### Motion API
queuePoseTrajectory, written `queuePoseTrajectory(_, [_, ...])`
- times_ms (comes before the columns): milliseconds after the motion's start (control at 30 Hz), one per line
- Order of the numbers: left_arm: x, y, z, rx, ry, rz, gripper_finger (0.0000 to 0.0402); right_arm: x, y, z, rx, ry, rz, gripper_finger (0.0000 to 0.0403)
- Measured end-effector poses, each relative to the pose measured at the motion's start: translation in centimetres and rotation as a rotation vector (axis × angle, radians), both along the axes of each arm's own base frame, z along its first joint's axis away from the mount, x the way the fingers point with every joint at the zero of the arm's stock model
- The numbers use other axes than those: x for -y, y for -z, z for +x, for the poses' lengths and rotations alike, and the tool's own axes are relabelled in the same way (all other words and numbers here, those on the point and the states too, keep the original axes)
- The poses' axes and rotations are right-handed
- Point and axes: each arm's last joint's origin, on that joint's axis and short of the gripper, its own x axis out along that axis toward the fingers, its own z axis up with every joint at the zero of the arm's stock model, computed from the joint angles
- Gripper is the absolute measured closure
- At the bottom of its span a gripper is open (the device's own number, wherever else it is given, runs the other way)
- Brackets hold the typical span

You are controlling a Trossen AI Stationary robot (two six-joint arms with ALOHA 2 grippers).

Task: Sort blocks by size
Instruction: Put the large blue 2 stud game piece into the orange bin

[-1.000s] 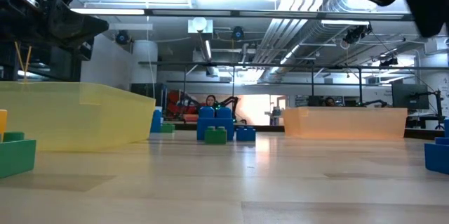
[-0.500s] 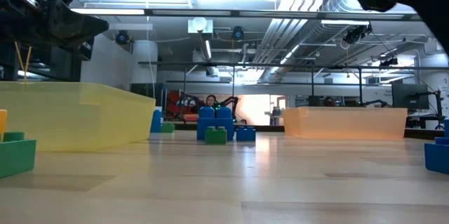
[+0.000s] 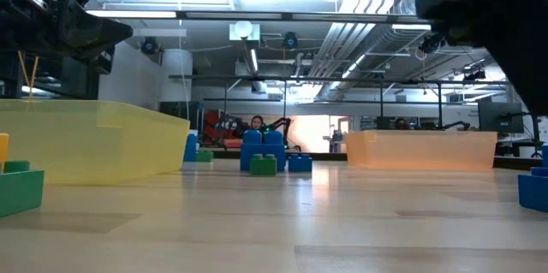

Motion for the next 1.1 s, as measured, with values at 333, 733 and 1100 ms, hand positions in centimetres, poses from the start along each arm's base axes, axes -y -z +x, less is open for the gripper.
queuePoseTrajectory(333, [0.0,0.0,0.0,0.000,0.000,0.000,0.0401,0.2,2.2,-0.3,0.020,0.113,0.015,0.0130])
queuePoseTrajectory(733, [0.0,0.0,0.0,0.000,0.000,0.000,0.0401,0.6,2.6,-0.6,-0.001,0.137,-0.004,0.0181])
queuePoseTrajectory(1100, [0.0,0.0,0.0,0.000,0.000,0.000,0.0401,0.6,2.6,-0.6,0.000,0.128,-0.004,0.0258])
